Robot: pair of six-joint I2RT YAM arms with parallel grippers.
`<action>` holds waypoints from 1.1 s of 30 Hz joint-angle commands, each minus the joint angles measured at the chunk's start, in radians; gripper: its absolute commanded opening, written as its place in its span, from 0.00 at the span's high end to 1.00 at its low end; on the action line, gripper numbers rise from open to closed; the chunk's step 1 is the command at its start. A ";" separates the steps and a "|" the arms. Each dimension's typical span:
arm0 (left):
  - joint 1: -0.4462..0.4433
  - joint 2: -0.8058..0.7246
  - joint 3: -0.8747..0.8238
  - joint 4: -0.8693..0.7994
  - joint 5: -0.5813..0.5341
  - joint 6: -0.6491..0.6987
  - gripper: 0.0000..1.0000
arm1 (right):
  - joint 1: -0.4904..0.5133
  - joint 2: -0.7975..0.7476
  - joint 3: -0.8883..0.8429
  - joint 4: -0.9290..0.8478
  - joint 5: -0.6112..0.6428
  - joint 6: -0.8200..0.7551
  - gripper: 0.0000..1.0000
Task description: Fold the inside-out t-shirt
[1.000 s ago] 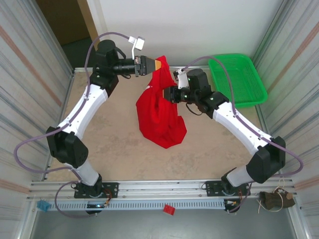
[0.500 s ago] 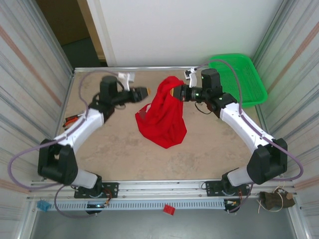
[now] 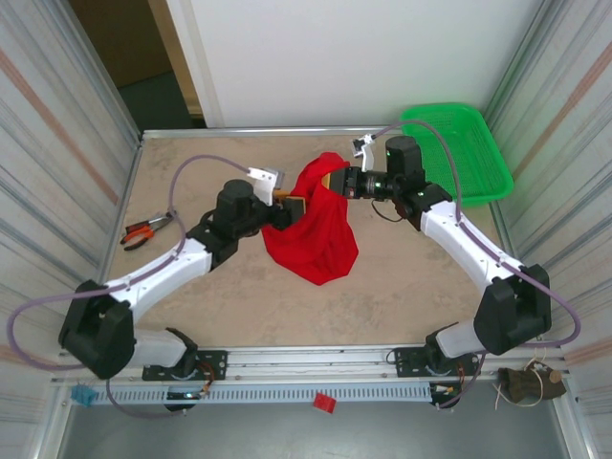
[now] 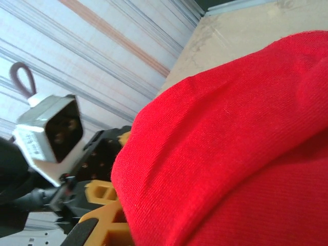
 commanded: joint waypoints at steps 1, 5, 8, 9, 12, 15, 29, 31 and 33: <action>0.005 0.063 0.081 0.029 -0.011 0.052 0.45 | 0.001 -0.055 -0.016 0.060 -0.038 0.033 1.00; 0.035 0.120 0.122 0.057 0.049 0.053 0.78 | -0.018 -0.069 -0.042 0.065 -0.056 0.030 1.00; 0.105 0.113 0.163 0.023 0.184 0.038 1.00 | -0.070 -0.084 -0.105 0.109 -0.069 0.053 1.00; 0.136 0.102 0.171 0.023 0.257 0.021 1.00 | -0.090 -0.082 -0.129 0.128 -0.070 0.063 1.00; 0.235 0.094 0.195 0.091 0.532 -0.126 1.00 | -0.142 -0.046 -0.183 0.160 -0.035 0.078 0.67; 0.277 0.094 0.206 0.182 0.693 -0.268 1.00 | -0.169 0.002 -0.203 0.132 0.043 0.086 0.39; 0.252 0.119 0.301 0.108 0.789 -0.401 1.00 | 0.217 -0.131 -0.031 -0.136 0.583 -0.132 0.22; 0.243 0.122 0.316 0.072 0.792 -0.383 1.00 | 0.220 -0.077 0.018 -0.130 0.550 -0.147 0.22; 0.236 0.125 0.327 0.053 0.791 -0.375 1.00 | 0.225 -0.027 0.063 -0.128 0.522 -0.162 0.22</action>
